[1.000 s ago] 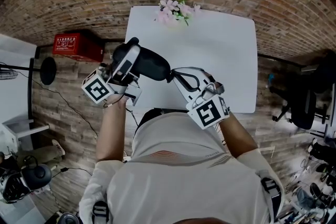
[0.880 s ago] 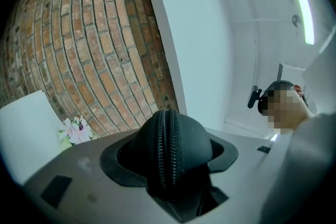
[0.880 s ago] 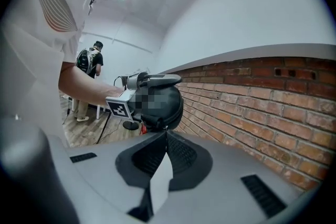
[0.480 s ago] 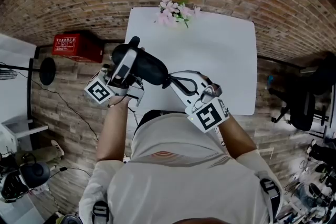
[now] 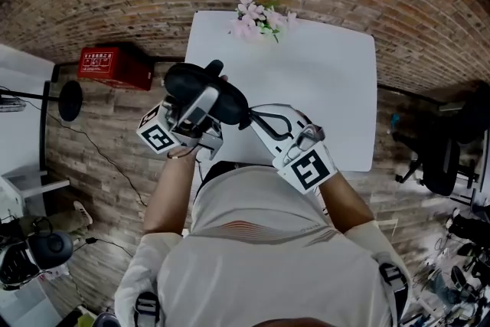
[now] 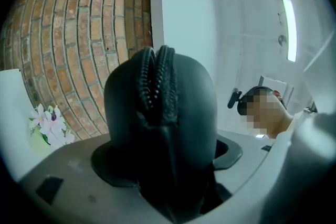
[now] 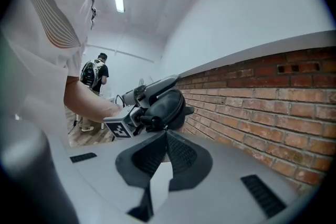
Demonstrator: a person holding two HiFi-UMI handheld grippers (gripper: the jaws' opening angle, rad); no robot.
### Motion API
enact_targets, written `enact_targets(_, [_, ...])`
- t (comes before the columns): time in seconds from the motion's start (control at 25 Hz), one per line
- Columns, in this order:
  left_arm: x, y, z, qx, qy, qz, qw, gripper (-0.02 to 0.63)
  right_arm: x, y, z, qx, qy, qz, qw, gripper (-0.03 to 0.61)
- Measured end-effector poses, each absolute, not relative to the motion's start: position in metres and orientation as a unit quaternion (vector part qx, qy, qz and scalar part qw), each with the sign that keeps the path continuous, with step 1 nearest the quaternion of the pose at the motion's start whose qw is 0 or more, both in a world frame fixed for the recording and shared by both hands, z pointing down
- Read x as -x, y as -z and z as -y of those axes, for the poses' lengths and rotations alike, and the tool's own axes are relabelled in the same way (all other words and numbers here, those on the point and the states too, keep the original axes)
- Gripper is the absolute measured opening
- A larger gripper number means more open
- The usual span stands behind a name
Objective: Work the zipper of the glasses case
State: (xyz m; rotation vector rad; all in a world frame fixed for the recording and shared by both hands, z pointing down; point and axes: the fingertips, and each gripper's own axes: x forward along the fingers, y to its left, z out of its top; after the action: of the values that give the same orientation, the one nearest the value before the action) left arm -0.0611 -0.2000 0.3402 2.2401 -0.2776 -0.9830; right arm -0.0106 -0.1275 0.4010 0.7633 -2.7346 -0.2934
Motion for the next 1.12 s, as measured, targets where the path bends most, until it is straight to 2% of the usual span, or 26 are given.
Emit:
enact_targets(0.16, [0.065,-0.345,0.206,-0.849,0.378,0.121,0.349,0.322,0.015,-0.403,0.127,-0.262,0.106,0.947,0.153,0.052])
enact_targets(0.28, [0.065,-0.353,0.209,-0.844,0.364,0.150,0.364,0.274,0.014,-0.409,0.126,-0.264,0.110,0.944,0.164,0.052])
enact_targets(0.36, [0.063,-0.355,0.209,-0.850,0.350,0.165,0.359,0.265,0.013,-0.414,0.126,-0.268,0.116,0.940,0.176,0.052])
enact_targets(0.72, [0.053,-0.367,0.210,-0.873,0.278,0.186,0.355,0.262,0.007,-0.425,0.133,-0.285,0.123,0.928,0.203,0.054])
enact_targets(1.12, [0.023,-0.383,0.196,-0.921,0.137,0.153,0.332,0.263,0.001,-0.431,0.142,-0.285,0.131,0.923,0.222,0.055])
